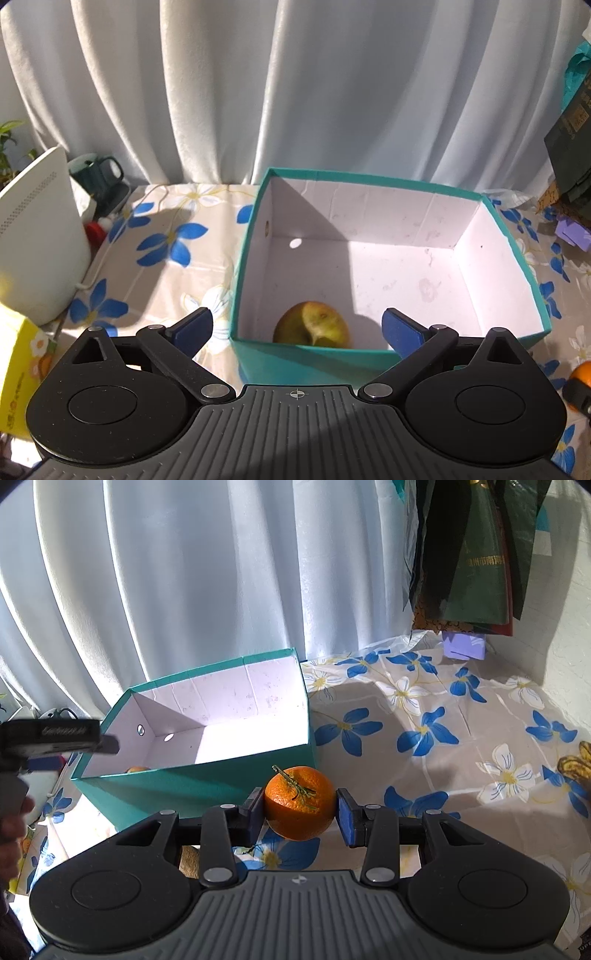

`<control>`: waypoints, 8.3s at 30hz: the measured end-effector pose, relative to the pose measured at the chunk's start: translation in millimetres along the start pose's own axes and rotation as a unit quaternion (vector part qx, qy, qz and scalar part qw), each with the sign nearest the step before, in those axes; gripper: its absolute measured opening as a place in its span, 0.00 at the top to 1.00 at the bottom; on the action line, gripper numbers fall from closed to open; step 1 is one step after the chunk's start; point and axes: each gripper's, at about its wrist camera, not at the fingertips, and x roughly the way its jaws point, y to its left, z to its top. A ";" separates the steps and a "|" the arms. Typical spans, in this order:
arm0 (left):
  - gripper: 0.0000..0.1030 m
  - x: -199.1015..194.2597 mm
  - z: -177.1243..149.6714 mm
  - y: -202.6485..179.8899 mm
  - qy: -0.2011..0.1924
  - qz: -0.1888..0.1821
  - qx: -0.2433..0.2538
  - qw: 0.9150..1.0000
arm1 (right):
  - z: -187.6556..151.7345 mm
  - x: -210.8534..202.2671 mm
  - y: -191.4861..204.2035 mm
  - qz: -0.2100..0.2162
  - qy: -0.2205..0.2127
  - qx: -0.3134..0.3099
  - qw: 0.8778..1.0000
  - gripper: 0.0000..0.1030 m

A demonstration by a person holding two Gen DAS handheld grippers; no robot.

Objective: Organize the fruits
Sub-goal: 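Carry the apple into the teal box and open the left gripper, then lower the mandarin into the box and open the right gripper, then withdraw both tools from the box back toward the fruit, then grasp the yellow pear with the left gripper while the right gripper grasps the red apple, then carry the yellow pear into the box and open the left gripper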

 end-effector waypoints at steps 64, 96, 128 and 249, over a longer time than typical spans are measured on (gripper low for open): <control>0.02 -25.3 -78.0 14.7 0.052 -0.039 0.058 0.996 | 1.3 -22.4 25.8 0.021 -0.042 -0.013 0.999 0.11; 0.14 -74.4 -196.0 -53.8 0.002 -0.118 0.184 0.976 | -53.1 -58.9 20.6 0.039 -0.029 -0.027 0.998 0.11; 0.26 -31.8 -191.2 -65.5 0.051 -0.118 0.159 0.979 | -64.8 -54.3 8.6 0.036 -0.003 -0.037 0.999 0.11; 0.02 66.1 23.1 -72.0 0.024 -0.073 0.115 0.990 | -32.7 -32.8 12.3 -0.030 -0.035 0.032 0.998 0.36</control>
